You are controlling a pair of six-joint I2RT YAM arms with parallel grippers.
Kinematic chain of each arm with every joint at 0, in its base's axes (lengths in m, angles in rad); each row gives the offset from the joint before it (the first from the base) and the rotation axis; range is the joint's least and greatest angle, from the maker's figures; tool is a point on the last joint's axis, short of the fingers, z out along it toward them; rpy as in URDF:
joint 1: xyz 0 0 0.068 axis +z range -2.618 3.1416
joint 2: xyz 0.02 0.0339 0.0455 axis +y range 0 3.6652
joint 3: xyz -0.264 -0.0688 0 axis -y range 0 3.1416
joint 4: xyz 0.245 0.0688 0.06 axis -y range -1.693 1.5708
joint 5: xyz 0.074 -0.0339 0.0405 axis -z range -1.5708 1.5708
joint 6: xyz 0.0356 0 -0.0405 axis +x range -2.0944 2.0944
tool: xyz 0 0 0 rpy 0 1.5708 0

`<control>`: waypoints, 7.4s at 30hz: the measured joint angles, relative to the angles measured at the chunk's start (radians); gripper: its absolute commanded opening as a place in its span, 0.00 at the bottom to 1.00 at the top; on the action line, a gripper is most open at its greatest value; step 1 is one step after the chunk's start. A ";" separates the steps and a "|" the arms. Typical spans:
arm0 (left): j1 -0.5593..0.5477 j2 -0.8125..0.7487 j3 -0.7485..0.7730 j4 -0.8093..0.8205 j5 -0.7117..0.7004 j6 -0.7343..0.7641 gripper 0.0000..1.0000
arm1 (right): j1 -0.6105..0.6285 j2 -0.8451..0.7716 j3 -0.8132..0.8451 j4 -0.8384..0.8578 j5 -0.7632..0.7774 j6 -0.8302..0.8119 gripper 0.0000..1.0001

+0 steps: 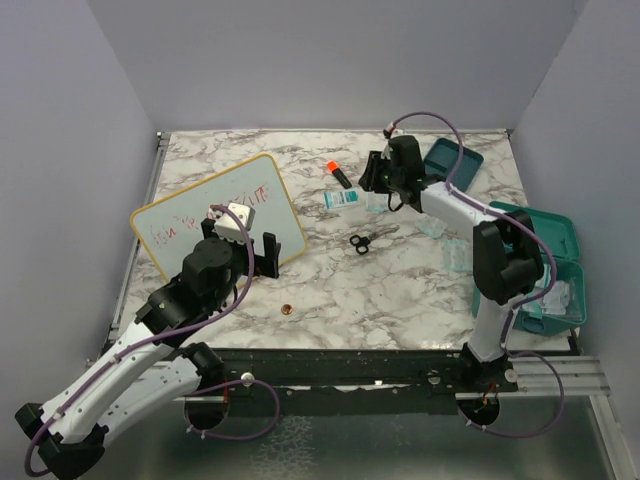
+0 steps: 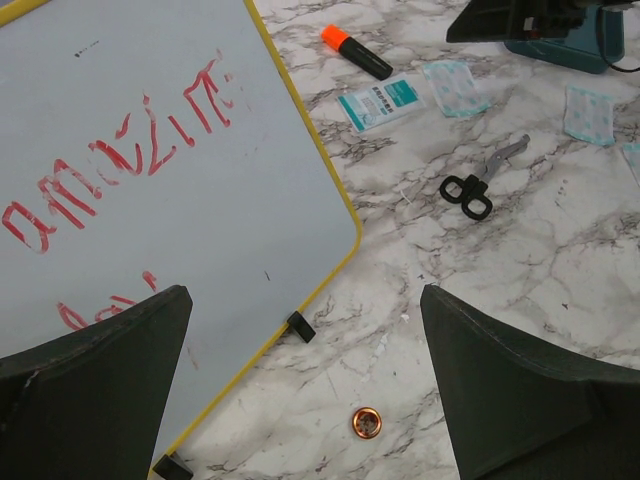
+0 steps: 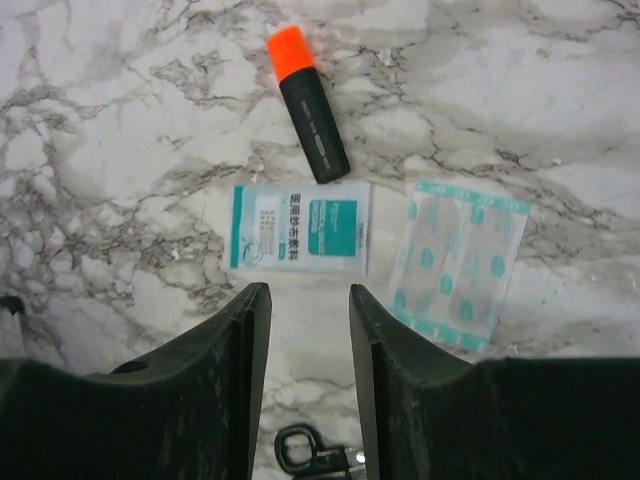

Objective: Organize the medicine kit
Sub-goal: Pick up the medical item at the center of the board.

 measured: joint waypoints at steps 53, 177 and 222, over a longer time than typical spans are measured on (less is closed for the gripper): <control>0.000 -0.063 -0.021 0.024 -0.003 0.019 0.99 | 0.089 0.435 0.393 -0.187 0.209 -0.159 0.48; 0.000 -0.102 -0.028 0.024 -0.046 0.030 0.99 | 0.167 0.237 0.109 -0.230 -0.112 -0.615 0.53; 0.000 -0.103 -0.035 0.031 -0.044 0.030 0.99 | 0.171 -0.066 -0.113 -0.124 -0.160 -0.164 0.14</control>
